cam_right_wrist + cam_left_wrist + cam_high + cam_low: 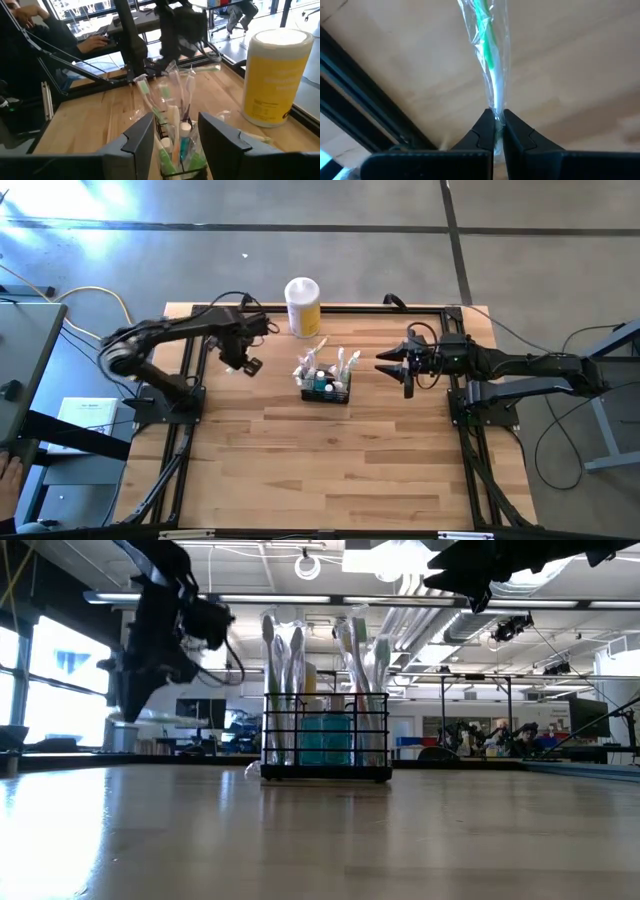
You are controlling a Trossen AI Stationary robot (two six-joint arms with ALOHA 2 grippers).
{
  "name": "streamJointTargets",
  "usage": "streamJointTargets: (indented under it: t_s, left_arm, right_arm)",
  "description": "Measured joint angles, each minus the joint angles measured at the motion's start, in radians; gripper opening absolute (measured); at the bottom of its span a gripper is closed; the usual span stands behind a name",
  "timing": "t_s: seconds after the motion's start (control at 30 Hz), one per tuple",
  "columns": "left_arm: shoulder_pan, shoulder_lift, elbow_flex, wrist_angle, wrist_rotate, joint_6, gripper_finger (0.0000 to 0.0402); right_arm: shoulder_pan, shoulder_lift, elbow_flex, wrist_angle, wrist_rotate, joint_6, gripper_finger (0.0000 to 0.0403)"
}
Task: Pick & Place toothbrushing station
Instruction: Put the left green toothbrush into the right section wire organizer
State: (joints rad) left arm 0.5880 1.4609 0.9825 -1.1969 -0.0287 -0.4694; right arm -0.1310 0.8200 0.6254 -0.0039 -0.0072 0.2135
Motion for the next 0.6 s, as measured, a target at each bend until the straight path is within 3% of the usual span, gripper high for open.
streamJointTargets:
  t_s: [0.2,0.37,0.6]
  left_arm:
    - [-0.086,-0.217,0.038,-0.08,0.008,-0.066,0.0005]
    - [-0.212,-0.354,0.142,-0.085,-0.008,-0.118,0.0005]
    - [-0.477,-0.393,0.407,-0.067,-0.222,-0.126,0.0005]
  right_arm:
    - [0.0,0.0,0.0,0.013,-0.003,0.0,0.0145]
    - [0.0,0.0,0.0,0.08,-0.071,0.005,0.0145]
    - [0.0,-0.001,0.0,0.191,-0.194,0.048,0.0145]
